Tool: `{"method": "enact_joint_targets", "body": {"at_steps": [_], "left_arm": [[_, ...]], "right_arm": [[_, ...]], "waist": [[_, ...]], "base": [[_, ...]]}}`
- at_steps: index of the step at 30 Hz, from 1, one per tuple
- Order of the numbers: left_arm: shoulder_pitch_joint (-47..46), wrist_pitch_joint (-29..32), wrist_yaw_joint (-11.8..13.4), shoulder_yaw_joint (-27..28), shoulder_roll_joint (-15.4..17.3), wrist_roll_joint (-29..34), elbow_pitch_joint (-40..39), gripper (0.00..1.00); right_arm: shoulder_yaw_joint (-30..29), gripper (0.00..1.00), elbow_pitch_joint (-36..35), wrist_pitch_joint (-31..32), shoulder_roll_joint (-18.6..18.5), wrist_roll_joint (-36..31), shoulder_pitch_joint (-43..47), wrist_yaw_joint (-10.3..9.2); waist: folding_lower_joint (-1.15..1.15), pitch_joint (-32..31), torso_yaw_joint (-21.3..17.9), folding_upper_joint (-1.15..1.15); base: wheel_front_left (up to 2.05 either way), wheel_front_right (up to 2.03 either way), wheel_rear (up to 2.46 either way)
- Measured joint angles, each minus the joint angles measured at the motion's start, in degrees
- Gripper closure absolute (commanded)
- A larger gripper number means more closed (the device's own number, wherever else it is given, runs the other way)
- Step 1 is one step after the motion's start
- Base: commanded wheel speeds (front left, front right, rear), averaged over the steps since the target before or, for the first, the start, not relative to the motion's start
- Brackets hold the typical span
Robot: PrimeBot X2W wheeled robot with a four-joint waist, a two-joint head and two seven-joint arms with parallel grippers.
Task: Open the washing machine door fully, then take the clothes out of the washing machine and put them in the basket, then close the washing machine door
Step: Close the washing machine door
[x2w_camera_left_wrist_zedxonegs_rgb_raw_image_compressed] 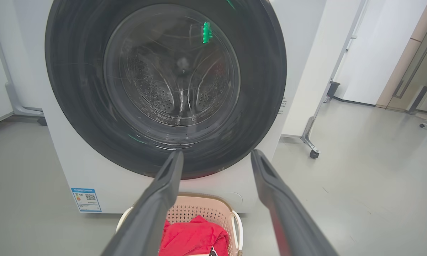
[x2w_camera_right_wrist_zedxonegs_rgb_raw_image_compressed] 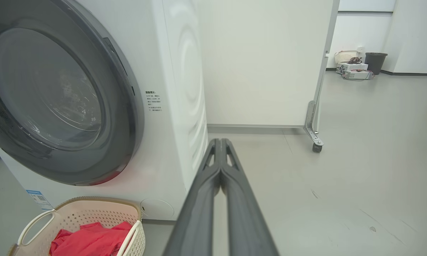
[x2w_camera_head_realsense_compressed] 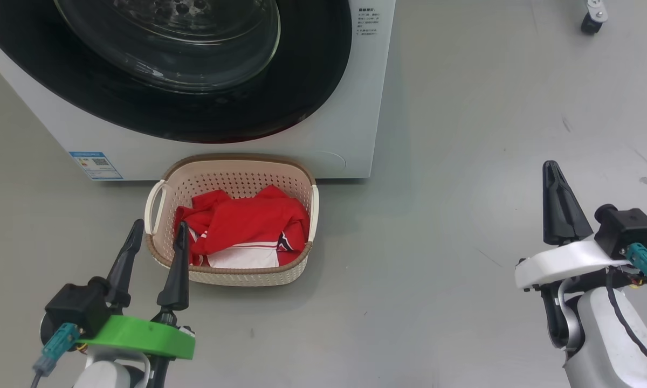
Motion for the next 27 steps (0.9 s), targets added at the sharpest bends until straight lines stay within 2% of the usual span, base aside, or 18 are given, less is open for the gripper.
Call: {"method": "enact_joint_targets", "body": {"at_steps": [1,2,3,13,27], "left_arm": [[0.1,0.0,0.0,0.1,0.0,0.0,0.1,0.0],[0.2,0.0,0.0,0.1,0.0,0.0,0.1,0.0],[0.4,0.0,0.0,0.1,0.0,0.0,0.2,0.0],[2.1,0.0,0.0,-0.5,-0.1,0.5,2.7,0.0],[2.7,0.0,0.0,1.0,-0.8,0.2,2.4,0.0]], "right_arm": [[-0.3,0.8,-0.4,0.0,0.2,0.0,0.7,-0.27],[-0.7,0.13,-0.9,0.0,0.5,0.0,1.3,-0.43],[-0.9,0.0,-1.3,0.0,0.6,0.0,2.0,-0.43],[-2.6,0.0,-4.2,0.0,1.1,-0.2,7.8,-0.96],[-2.8,0.0,-7.2,0.0,1.7,-0.9,10.6,-0.92]], "waist": [[0.0,-0.2,-0.2,0.0],[0.0,-0.3,-0.3,0.0],[0.0,-0.5,-0.5,0.0],[0.0,-2.0,-1.7,0.0],[0.0,-2.1,-1.9,0.0]], "base": [[0.0,0.0,0.0],[0.0,0.0,0.0],[0.0,0.0,0.0],[0.0,0.0,0.0],[0.0,0.0,0.0]]}}
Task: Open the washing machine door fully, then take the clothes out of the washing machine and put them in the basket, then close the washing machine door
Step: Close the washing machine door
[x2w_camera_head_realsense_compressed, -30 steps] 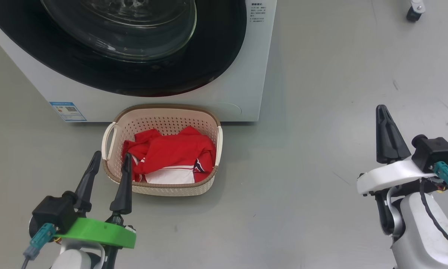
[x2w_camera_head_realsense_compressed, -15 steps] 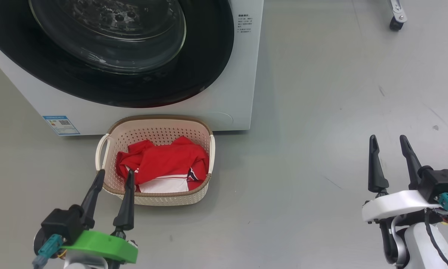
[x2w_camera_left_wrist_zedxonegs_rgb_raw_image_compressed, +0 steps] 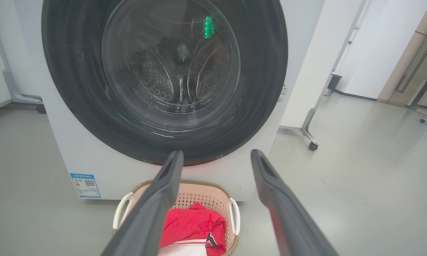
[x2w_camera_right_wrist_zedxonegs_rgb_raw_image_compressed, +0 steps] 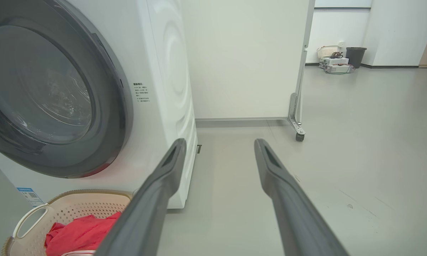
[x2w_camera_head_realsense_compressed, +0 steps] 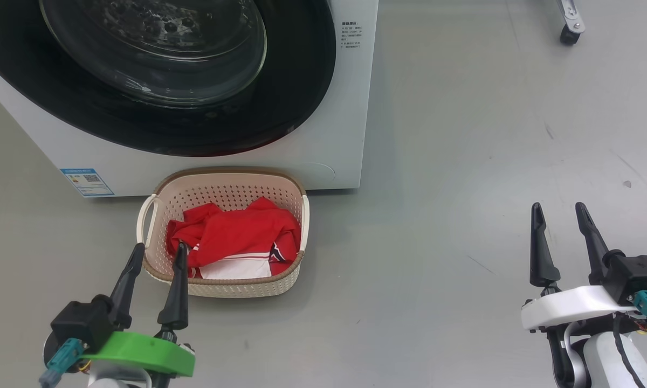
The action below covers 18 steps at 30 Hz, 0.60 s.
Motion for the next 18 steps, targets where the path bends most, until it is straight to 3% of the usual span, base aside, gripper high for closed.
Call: {"method": "enact_joint_targets", "body": {"at_steps": [18], "left_arm": [[0.0,0.0,-0.2,-1.4,0.9,3.5,0.8,0.0]], "right_arm": [[-0.5,0.0,-1.3,0.0,0.5,-1.0,1.8,0.12]], "waist": [[0.0,-0.1,0.2,0.0]], "base": [[0.0,0.0,0.0]]}}
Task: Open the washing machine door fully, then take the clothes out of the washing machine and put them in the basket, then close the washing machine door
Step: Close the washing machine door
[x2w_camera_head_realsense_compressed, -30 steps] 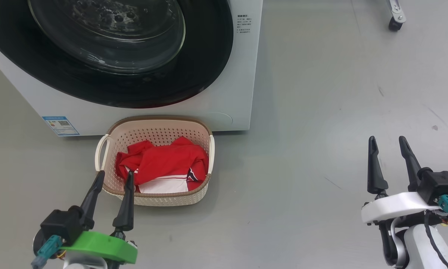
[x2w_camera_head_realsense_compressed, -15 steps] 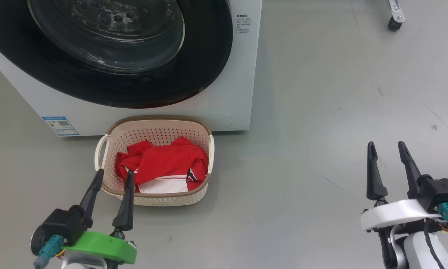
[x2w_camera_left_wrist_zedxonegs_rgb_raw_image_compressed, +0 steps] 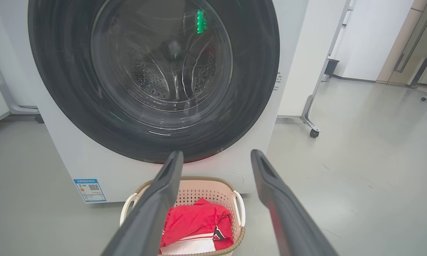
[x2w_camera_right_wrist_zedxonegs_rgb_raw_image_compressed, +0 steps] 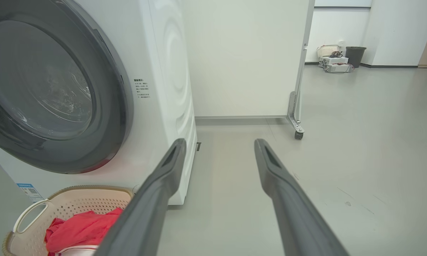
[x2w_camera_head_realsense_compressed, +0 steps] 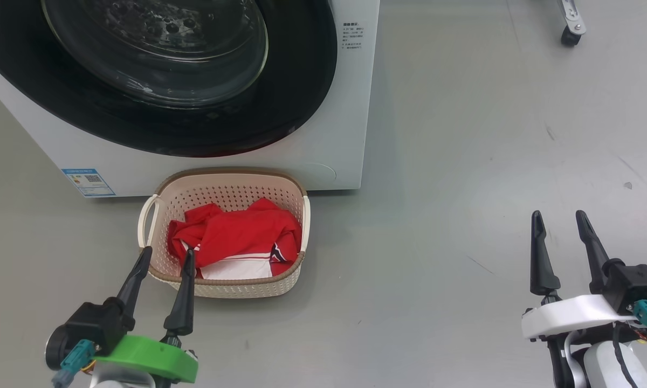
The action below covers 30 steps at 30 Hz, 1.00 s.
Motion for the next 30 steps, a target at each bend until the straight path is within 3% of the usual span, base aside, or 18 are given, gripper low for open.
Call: {"method": "enact_joint_targets", "body": {"at_steps": [30], "left_arm": [[0.0,0.0,0.0,-0.6,-0.2,-1.2,0.3,0.0]], "right_arm": [[-0.5,0.0,-0.9,0.0,0.6,-1.1,0.7,0.65]], "waist": [[0.0,0.3,-0.2,0.0]], "base": [[0.0,0.0,0.0]]}}
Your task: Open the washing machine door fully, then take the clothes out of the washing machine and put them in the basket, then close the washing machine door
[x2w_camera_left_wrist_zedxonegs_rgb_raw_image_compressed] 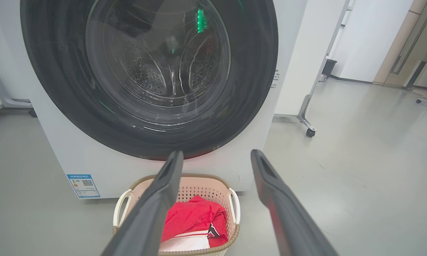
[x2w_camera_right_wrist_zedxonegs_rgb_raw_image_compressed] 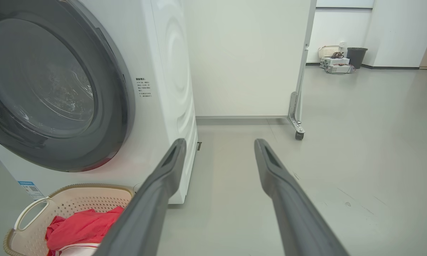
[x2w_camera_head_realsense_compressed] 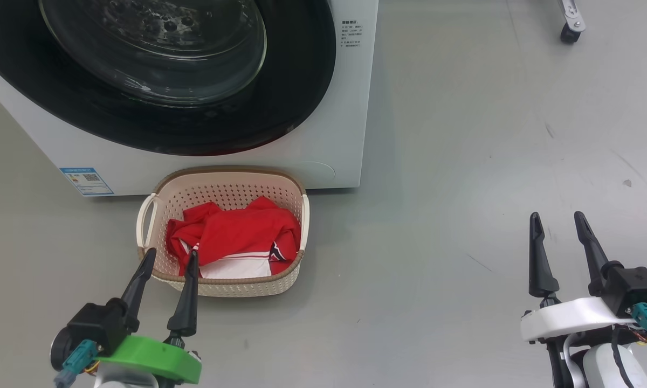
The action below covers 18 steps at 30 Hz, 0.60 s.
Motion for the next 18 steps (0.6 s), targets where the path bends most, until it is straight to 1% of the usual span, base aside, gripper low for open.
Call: {"method": "enact_joint_targets", "body": {"at_steps": [18], "left_arm": [[0.0,0.0,0.0,0.1,0.0,0.0,0.0,0.0]], "right_arm": [[-0.3,0.0,0.0,0.0,0.3,-0.5,0.0,0.36]], "waist": [[0.0,-0.1,-0.1,0.0]], "base": [[0.0,0.0,0.0]]}}
